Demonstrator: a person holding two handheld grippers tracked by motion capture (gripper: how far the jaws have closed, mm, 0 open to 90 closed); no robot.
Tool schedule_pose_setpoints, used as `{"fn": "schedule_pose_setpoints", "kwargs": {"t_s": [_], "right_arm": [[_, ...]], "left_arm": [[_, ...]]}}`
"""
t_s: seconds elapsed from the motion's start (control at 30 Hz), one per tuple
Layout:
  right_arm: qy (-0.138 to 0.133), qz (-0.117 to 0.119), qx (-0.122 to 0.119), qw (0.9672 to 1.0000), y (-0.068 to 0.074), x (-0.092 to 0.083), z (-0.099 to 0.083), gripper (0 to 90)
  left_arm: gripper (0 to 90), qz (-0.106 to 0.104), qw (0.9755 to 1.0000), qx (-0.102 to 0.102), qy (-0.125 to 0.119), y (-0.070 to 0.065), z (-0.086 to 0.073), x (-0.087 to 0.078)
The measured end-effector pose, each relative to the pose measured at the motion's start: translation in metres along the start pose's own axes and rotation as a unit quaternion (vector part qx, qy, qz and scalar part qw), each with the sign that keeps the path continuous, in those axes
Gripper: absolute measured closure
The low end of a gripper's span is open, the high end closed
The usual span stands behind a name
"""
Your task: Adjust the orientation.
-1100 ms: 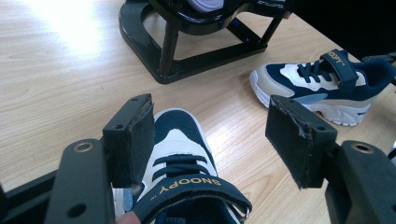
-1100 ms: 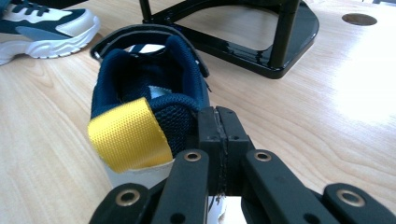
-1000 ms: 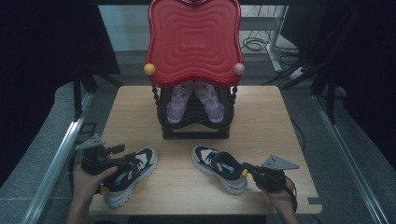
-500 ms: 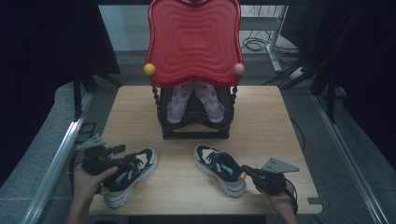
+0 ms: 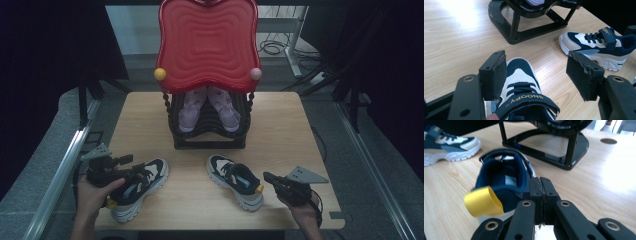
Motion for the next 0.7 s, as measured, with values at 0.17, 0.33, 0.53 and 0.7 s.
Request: {"fn": "schedule_pose_setpoints", "kwargs": {"t_s": [0.17, 0.33, 0.53, 0.7], "right_arm": [[-0.014, 0.008, -0.003, 0.9999, 0.004, 0.0, 0.011, 87.6], [-0.02, 0.016, 0.003, 0.9997, 0.005, 0.004, 0.014, 81.0], [-0.022, 0.021, 0.008, 0.9995, 0.004, 0.007, 0.016, 77.9], [-0.02, 0.023, 0.007, 0.9995, 0.003, 0.009, 0.018, 77.0]], "left_arm": [[32.8, 0.0, 1.0, 0.001, -0.001, -0.001, 0.0, 0.0], [32.9, 0.002, 1.0, -0.001, 0.0, -0.001, -0.001, -0.001], [32.8, 0.004, 1.0, -0.002, 0.002, 0.0, -0.003, -0.002], [32.7, 0.006, 1.0, -0.002, -0.001, -0.003, -0.004, -0.007]]}}
Point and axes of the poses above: each handheld gripper's, and its own axes: x roughly forward along the jaws, z roughly out of its top, y roughly to its left, the point moved 7 cm from there along x, roughly forward along the jaws, and after that the axes turned 9 degrees about -y, right-handed, at the moved point
